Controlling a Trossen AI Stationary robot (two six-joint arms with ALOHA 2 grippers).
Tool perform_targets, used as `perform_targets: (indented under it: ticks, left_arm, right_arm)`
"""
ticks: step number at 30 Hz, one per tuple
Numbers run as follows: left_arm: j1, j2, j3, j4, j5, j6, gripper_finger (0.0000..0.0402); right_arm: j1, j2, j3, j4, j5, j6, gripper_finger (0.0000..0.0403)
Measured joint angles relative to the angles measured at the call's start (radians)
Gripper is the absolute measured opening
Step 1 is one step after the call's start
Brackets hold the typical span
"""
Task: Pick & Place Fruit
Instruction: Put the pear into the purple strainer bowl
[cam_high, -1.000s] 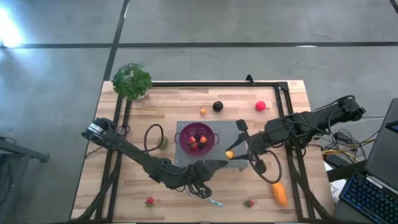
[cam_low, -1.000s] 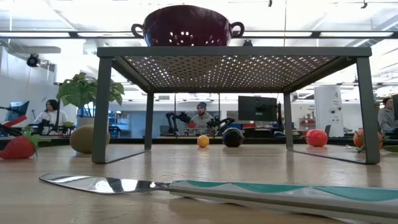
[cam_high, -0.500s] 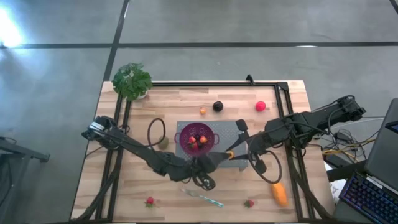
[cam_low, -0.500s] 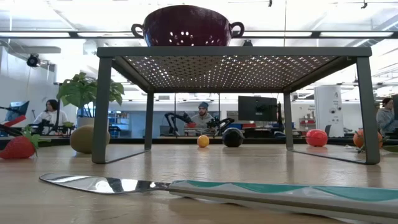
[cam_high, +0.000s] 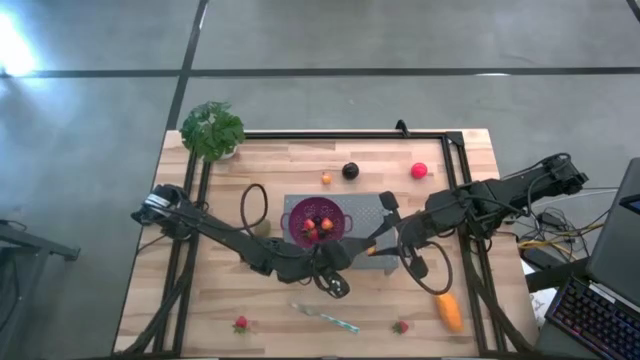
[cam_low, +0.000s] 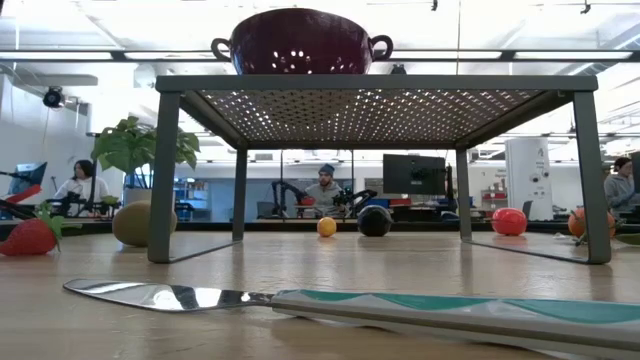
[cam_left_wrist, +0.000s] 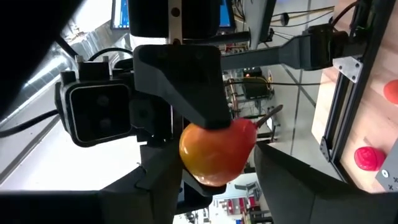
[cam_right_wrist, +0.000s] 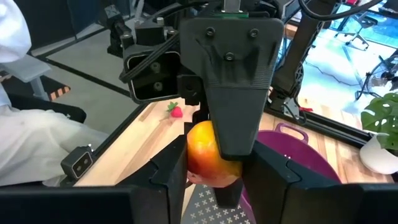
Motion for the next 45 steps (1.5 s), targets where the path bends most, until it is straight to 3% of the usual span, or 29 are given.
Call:
perform_targets:
  ticks: [6,12,23,32,39,45]
  left_arm:
    - [0.0,0.0,0.0,0.001,-0.001,-0.001,0.0152]
    - [-0.002,0.0,0.0,-0.003,0.007,-0.009,0.012]
    - [-0.007,0.0,0.0,-0.027,0.018,-0.048,0.018]
    - [-0.027,0.0,0.0,-0.037,0.021,-0.046,0.0232]
    - [-0.027,0.0,-0.001,-0.052,0.05,-0.016,0.0234]
    - [-0.02,0.001,0.002,-0.041,0.056,-0.009,0.0231]
  right_arm:
    - [0.0,0.001,0.0,-0.003,-0.001,-0.001,0.0142]
    - [0.0,0.001,0.0,-0.004,-0.002,0.003,0.0124]
    - [0.0,0.001,-0.001,-0.005,-0.001,-0.001,0.014]
    - [0.0,0.001,0.0,-0.003,0.002,-0.005,0.0118]
    - [-0.001,0.001,0.0,-0.002,0.006,-0.005,0.0139]
    - [-0.001,0.0,0.0,-0.001,0.006,-0.006,0.0124]
